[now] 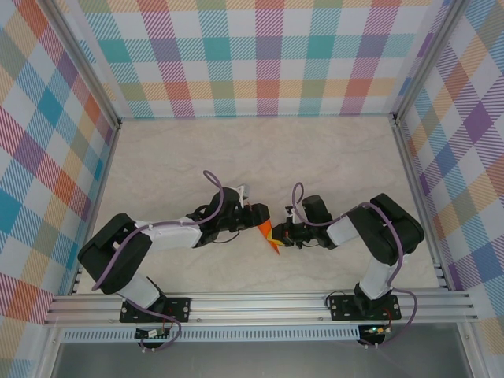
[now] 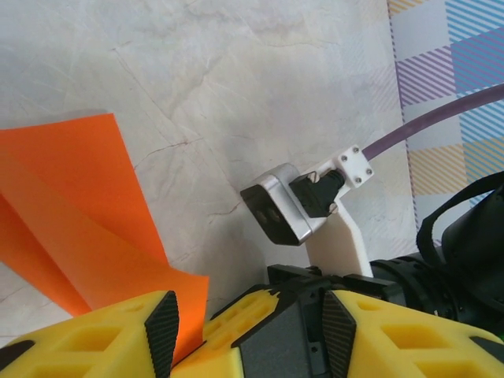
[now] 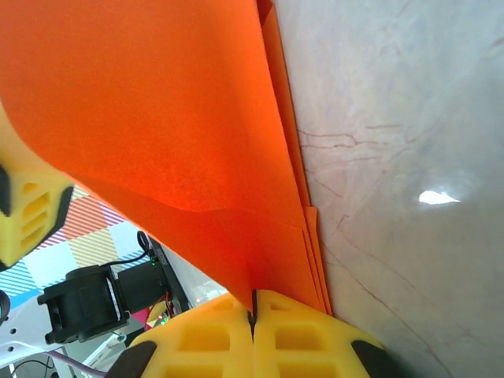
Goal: Fold a paper plane with a square sheet of paper (pick it up from the middle)
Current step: Fold the wing for the fifth time at the center of the table.
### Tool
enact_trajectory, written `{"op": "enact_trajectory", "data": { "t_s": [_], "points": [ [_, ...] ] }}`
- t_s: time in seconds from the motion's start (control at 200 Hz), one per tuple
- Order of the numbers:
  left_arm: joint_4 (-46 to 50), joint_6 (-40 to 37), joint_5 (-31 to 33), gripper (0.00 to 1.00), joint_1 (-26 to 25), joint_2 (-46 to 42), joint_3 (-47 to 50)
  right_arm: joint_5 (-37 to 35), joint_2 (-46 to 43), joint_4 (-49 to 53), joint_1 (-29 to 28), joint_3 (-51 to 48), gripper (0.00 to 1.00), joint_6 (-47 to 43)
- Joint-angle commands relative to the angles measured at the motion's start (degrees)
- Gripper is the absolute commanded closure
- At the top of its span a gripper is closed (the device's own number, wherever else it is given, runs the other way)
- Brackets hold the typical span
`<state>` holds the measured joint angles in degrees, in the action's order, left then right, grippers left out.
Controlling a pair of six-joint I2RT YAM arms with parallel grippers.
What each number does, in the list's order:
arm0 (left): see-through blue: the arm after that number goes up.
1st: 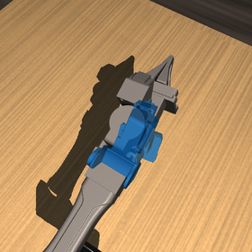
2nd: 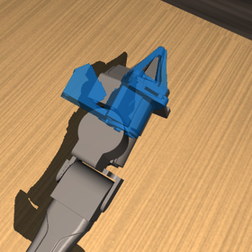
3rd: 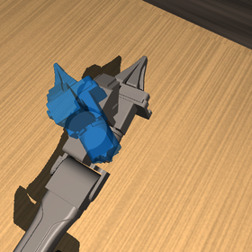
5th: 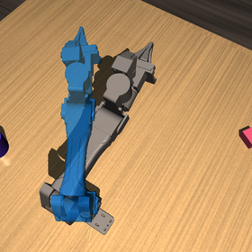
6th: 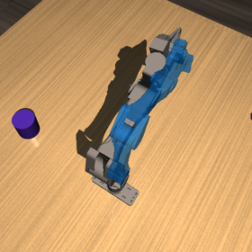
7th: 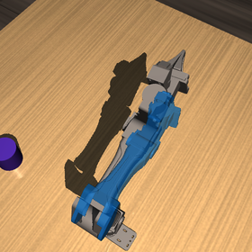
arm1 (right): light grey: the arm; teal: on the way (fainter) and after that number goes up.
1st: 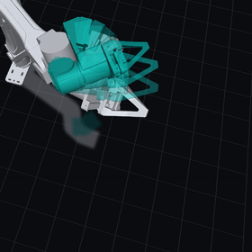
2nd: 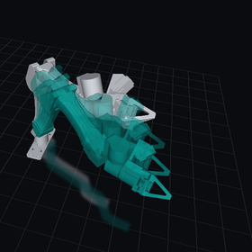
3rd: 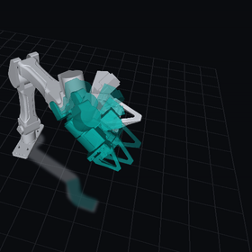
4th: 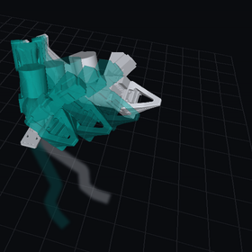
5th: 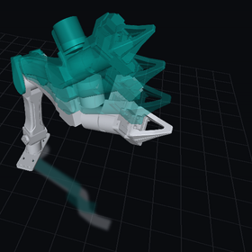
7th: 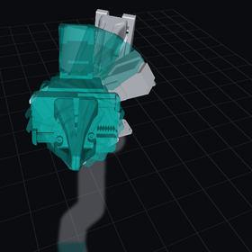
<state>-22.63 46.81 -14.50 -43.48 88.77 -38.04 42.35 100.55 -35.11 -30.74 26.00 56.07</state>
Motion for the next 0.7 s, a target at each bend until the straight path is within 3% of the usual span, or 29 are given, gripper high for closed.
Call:
{"op": "enact_trajectory", "data": {
  "t_s": [0.0,0.695],
  "points": [
    [-1.5,-1.7,-0.7,0.46,-1.4,1.5,0.3,-0.2,1.1,-0.6,0.2,0.2,0.96,1.2],
    [-5.4,-2.9,0.8,0.44,-2.6,8.7,-3.2,0.5,0.7,2.6,0.2,0.9,0.93,-1.5]
  ]
}}
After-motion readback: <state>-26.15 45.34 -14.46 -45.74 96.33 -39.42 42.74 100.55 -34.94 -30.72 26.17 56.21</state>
